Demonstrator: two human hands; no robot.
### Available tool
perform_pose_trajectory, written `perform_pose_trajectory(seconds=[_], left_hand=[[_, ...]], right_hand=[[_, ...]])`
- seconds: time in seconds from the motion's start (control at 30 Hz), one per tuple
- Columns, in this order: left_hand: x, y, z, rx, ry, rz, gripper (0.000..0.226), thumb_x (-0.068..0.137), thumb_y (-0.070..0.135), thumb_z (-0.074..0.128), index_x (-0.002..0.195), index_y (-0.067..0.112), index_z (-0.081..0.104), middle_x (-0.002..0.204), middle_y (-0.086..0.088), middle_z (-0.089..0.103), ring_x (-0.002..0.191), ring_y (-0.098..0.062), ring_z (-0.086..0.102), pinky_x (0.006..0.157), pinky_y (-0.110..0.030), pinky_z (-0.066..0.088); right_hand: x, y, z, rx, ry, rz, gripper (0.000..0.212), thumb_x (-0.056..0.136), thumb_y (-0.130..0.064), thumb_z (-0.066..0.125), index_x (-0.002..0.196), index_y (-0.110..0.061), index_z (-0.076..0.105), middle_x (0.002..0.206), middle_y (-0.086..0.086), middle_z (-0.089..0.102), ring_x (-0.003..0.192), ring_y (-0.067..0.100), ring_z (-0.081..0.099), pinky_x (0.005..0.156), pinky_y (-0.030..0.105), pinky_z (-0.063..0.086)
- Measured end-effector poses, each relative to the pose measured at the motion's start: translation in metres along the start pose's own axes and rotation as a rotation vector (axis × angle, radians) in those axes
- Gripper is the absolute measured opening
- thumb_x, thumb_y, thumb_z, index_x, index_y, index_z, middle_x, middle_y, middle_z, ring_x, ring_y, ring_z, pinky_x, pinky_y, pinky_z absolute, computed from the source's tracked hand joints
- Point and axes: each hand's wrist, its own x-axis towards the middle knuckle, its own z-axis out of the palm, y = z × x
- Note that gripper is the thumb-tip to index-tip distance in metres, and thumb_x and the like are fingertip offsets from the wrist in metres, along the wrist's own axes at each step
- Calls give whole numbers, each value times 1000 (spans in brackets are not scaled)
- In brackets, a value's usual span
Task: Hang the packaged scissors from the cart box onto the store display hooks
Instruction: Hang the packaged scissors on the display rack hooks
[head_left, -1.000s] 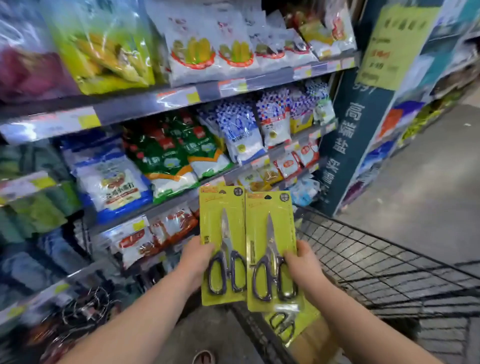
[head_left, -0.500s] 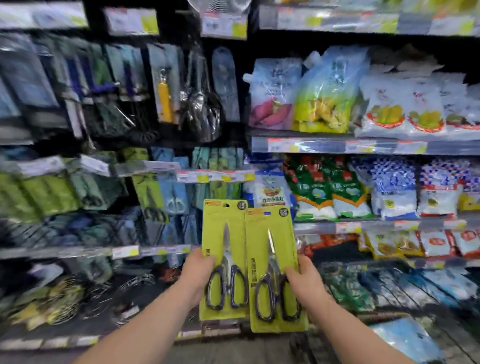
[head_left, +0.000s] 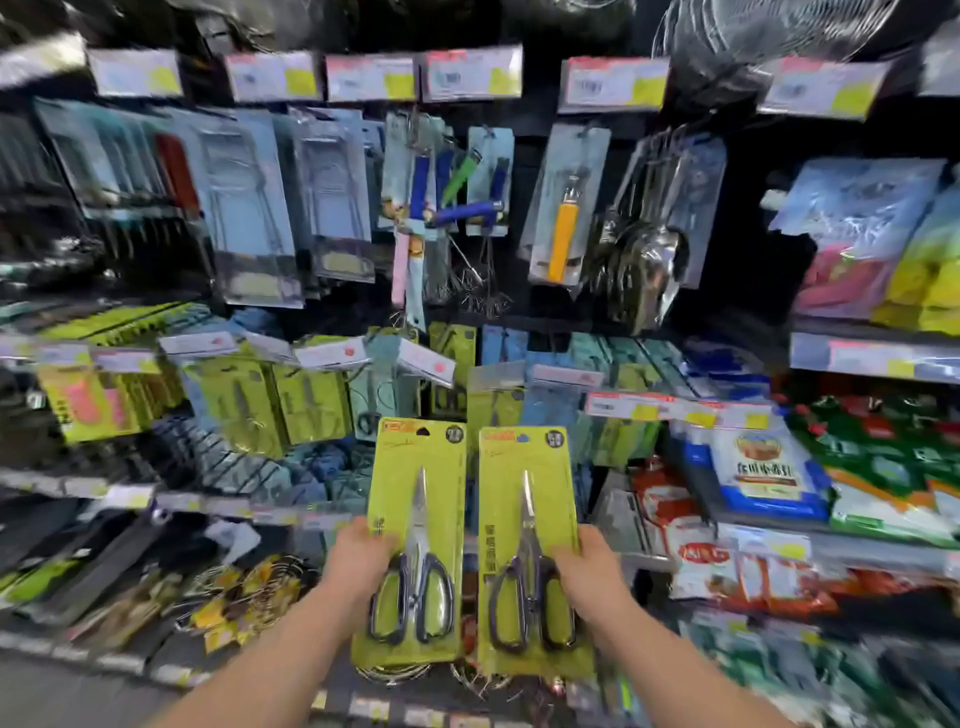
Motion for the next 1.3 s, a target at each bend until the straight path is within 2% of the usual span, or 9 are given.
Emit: perform_pose_trajectory(seconds=[0.23,0.43,0.57,0.83,0.9,0.97,1.07,1.17,1.3], left_hand=[[47,-13,-30,22,-35,-38,14,85,2,52,81,14,57,92,-23,66,76,-24,54,68,-30,40],[75,-17,-22,-2,-67,-67,25,88,0,49,111,1,58,90,-20,65,74,-22,54,64,-29,43],[93,-15,-15,27,-80,-95,42,89,8,51,130,4,48,115,-20,63,100,-36,62,90,-46,53],[130,-6,1,29,-87,-129,58,89,11,53,143,6,32,140,-19,46,123,-36,50,104,-52,43],[132,0,4,22,-85,-135,49,90,10,52,136,2,39,129,-18,54,109,-30,56,96,-44,48],[133,6,8,21,-89,-109,15,91,7,51,106,10,53,97,-9,60,81,-18,54,72,-30,47],[145,3,15,15,-96,-57,30,93,5,49,73,26,40,77,3,49,67,-7,42,58,-23,34],[157,-1,23,1,-82,-47,14,94,7,49,101,17,56,96,0,57,87,-19,56,82,-34,43],[173,-6,36,21,-82,-65,49,94,11,50,140,3,36,140,-12,46,128,-30,46,109,-45,36]], right_hand=[[24,-14,43,-59,48,32,8,94,-8,40,100,-9,44,75,4,46,59,14,40,50,26,31],[64,-17,55,-124,75,38,19,95,-8,39,113,-4,44,75,4,46,57,13,40,49,26,30],[92,-14,67,-133,82,36,13,94,-8,41,105,-1,44,71,3,41,55,14,36,49,27,27],[145,-5,81,-90,100,46,12,93,-8,40,105,-7,43,73,6,47,56,15,39,52,27,31],[157,-4,82,-62,92,44,11,94,-5,39,104,-3,42,72,7,44,54,14,37,49,26,29],[170,-1,84,-54,93,55,12,94,-5,39,106,-4,40,68,6,42,52,14,35,48,25,29],[193,6,89,-45,111,80,30,95,-6,39,124,0,41,66,6,43,52,16,37,49,27,30],[218,10,92,-27,121,75,39,95,-6,38,134,-2,35,65,6,44,52,15,38,48,26,30],[249,14,97,-37,150,50,46,96,-8,39,141,-4,30,70,4,47,55,15,43,56,30,37]])
